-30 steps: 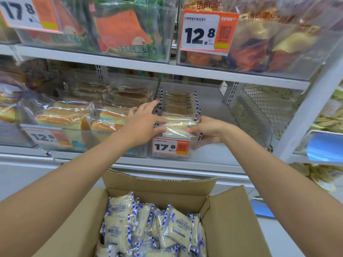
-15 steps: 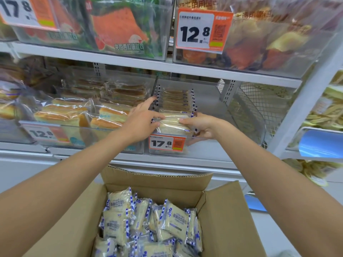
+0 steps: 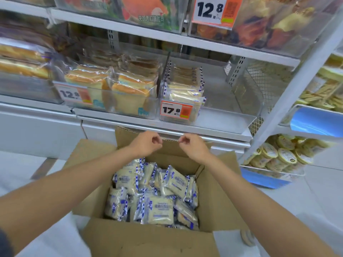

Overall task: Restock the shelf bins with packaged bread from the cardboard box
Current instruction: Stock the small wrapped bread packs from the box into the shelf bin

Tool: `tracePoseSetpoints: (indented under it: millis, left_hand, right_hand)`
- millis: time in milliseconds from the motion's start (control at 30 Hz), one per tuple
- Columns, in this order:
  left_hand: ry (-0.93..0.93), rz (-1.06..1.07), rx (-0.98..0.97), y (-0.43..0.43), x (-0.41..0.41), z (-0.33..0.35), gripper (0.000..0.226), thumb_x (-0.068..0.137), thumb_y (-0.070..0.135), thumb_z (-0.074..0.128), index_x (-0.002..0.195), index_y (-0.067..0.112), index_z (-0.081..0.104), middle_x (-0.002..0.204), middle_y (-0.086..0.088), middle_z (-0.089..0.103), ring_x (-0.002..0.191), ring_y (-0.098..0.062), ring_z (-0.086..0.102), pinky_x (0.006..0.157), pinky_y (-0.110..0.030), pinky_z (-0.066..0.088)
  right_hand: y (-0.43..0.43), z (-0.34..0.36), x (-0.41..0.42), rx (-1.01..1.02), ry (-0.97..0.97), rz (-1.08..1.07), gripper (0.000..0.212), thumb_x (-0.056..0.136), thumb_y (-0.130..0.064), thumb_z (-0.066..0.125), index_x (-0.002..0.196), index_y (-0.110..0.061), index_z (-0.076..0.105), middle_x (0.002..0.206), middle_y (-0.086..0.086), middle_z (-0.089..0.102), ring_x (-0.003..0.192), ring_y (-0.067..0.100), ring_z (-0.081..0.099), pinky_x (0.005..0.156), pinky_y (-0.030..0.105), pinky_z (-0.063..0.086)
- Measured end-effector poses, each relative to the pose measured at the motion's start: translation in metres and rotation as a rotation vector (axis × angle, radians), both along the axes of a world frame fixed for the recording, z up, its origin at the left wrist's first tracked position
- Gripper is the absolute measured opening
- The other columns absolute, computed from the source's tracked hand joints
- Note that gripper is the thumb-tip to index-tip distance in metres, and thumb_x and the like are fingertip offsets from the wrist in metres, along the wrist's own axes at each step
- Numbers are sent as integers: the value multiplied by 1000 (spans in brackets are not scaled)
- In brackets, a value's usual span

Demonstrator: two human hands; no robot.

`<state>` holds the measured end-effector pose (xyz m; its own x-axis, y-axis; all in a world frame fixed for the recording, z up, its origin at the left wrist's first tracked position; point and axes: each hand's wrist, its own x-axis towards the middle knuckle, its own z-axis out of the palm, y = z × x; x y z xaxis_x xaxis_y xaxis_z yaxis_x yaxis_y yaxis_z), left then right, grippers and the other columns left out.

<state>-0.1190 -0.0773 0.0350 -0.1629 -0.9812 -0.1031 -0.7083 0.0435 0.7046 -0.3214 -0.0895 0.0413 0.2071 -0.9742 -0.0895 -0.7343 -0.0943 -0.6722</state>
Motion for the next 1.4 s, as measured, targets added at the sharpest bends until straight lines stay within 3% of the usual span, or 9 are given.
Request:
tracePoseSetpoints:
  millis: [200,367,500,600,767,900,1100,1233,1400]
  left_hand:
    - [33,136,224,27,56,-78,9,89,14,64,85,21,69,85,7,68,81,-14,64,70,-21,48]
    - [87,226,278,33,74,-100,14,92,5,57,100,3,68,100,3,61,80,3,55,60,-2,41]
    - [175,268,306,35,62,-102,12,92,-2,57,96,2,67,91,5,60,73,1,55,59,-4,42]
    - [269,245,334,35,50,-98,13,91,2,60,101,9,65,94,4,61,77,-6,58,65,-9,47]
    - [250,89,336,33,14,-85,91,78,33,80,150,25,26,128,16,40,118,-5,44,98,-25,39]
    - [161,170,275,36,32,-83,11,87,22,71,90,13,64,87,1,63,77,-15,58,68,-28,44]
    - [426,317,446,52,73,-82,37,86,2,69,120,11,58,108,-4,70,99,-21,68,85,-33,56]
    - [397,313,438,60,81,-90,51,83,-7,68,125,15,49,111,1,64,99,-13,64,73,-22,57]
    - [368,390,432,58,74,-83,46,82,-10,59,115,21,52,102,-2,64,88,-20,64,56,-30,53]
  right_hand:
    - [-3,-152,-22,468,187,7,34,98,-7,46,129,-8,59,133,9,60,118,24,58,100,31,44]
    - [-27,-225,-21,625,204,-116,66,99,-13,48,155,-7,14,156,12,29,141,29,34,111,30,31]
    - [-29,-241,-24,496,458,49,59,80,-32,75,133,-13,55,129,12,55,124,29,49,99,34,37]
    - [-24,-212,-28,370,292,181,35,78,-30,78,97,-4,68,100,10,51,104,27,52,83,29,37]
    - [-12,-123,1,213,5,285,15,84,-29,74,91,-17,68,93,-4,49,83,10,49,71,23,36]
    - [1,-103,15,245,-17,270,68,86,-26,72,146,-25,39,129,-7,43,116,7,45,100,25,39]
    - [47,-185,14,621,294,366,80,84,-11,72,151,-19,31,150,6,42,133,23,45,106,34,42]
    - [61,-217,27,452,594,505,86,79,-32,78,150,-21,33,142,11,40,132,29,36,110,38,30]
    - [51,-198,21,448,399,485,45,78,-28,79,109,-19,48,105,4,55,98,22,53,72,27,42]
